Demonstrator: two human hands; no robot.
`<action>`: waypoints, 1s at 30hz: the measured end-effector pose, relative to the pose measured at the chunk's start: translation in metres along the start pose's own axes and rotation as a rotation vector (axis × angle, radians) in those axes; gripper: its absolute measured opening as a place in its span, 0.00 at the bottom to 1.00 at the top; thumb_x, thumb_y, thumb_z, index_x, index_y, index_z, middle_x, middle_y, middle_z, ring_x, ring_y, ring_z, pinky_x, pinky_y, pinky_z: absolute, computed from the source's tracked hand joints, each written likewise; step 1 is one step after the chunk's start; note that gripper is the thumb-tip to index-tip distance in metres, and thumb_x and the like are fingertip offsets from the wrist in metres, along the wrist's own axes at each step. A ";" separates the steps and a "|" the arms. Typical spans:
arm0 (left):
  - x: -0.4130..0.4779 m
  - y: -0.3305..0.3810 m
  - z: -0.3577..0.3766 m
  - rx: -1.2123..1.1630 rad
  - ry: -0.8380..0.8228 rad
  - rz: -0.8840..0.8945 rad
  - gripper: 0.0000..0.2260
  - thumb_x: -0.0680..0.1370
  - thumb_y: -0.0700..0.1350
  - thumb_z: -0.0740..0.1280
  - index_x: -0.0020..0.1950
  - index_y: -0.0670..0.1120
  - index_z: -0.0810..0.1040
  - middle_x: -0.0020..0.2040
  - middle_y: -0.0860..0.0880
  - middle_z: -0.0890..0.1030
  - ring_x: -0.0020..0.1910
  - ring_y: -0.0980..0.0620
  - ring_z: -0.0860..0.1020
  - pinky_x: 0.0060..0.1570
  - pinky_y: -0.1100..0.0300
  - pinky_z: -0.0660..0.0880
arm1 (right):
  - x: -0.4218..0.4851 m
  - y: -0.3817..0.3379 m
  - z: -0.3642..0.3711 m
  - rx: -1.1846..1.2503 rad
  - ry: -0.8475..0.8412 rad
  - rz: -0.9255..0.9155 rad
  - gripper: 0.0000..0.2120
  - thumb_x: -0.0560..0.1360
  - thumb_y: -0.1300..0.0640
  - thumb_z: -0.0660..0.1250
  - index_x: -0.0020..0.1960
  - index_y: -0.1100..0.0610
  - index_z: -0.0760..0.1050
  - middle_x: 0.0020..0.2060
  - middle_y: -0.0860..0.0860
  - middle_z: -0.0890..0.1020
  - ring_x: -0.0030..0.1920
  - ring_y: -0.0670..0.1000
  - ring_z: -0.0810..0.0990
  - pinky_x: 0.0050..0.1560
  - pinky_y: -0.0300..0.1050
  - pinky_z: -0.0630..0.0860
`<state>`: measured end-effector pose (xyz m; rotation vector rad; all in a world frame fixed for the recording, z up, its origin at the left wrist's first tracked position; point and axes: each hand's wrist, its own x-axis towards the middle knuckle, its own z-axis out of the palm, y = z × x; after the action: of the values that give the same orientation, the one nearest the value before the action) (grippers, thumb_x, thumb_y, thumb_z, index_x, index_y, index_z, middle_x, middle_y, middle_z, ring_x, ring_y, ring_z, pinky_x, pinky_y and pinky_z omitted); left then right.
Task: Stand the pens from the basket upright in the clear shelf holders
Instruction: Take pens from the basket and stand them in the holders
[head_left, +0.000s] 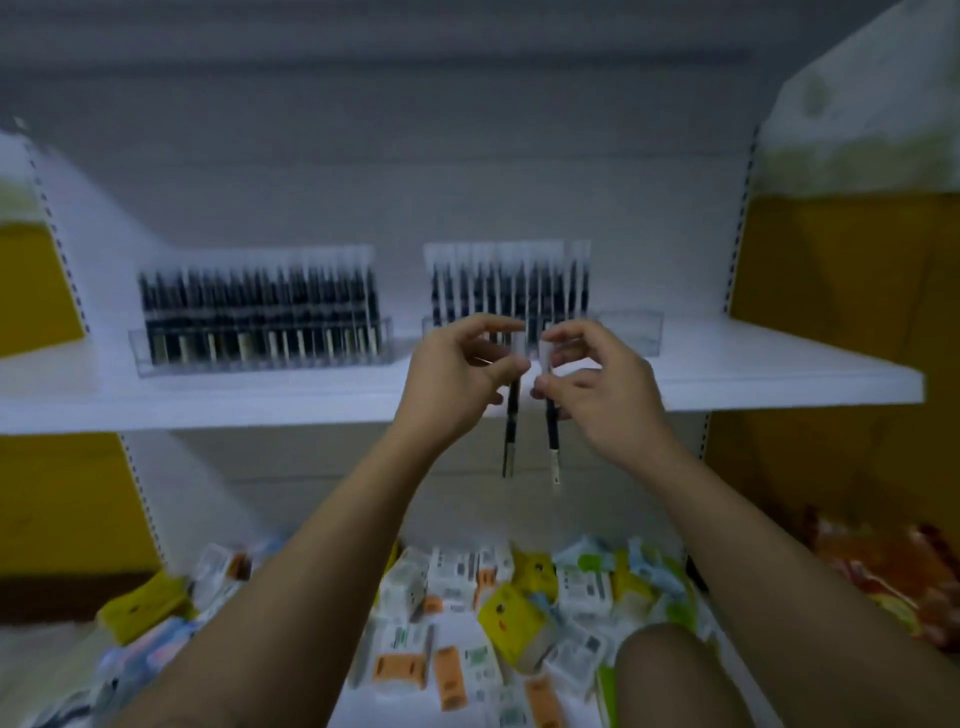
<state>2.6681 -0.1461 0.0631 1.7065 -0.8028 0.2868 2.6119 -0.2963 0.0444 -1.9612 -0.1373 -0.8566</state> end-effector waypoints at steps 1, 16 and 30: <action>0.008 0.012 0.002 -0.005 0.002 0.027 0.12 0.74 0.40 0.72 0.56 0.51 0.80 0.41 0.49 0.84 0.39 0.54 0.83 0.39 0.57 0.81 | 0.007 -0.008 -0.009 -0.008 0.013 -0.018 0.16 0.73 0.62 0.72 0.54 0.46 0.73 0.48 0.46 0.78 0.39 0.46 0.84 0.43 0.49 0.83; 0.115 0.087 0.047 0.056 0.033 0.232 0.11 0.74 0.45 0.72 0.54 0.55 0.79 0.47 0.53 0.83 0.43 0.57 0.82 0.45 0.60 0.81 | 0.102 -0.028 -0.106 -0.029 0.278 -0.121 0.16 0.72 0.62 0.73 0.55 0.47 0.74 0.45 0.48 0.78 0.43 0.51 0.83 0.45 0.54 0.83; 0.194 0.042 0.081 0.200 0.090 0.277 0.09 0.74 0.44 0.73 0.52 0.52 0.80 0.40 0.58 0.79 0.37 0.66 0.78 0.34 0.78 0.71 | 0.181 0.026 -0.092 -0.018 0.297 -0.117 0.15 0.73 0.62 0.72 0.53 0.47 0.73 0.44 0.45 0.78 0.40 0.52 0.82 0.45 0.54 0.82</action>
<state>2.7658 -0.2944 0.1822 1.7524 -0.9698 0.6482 2.7116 -0.4289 0.1645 -1.8328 -0.0704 -1.2183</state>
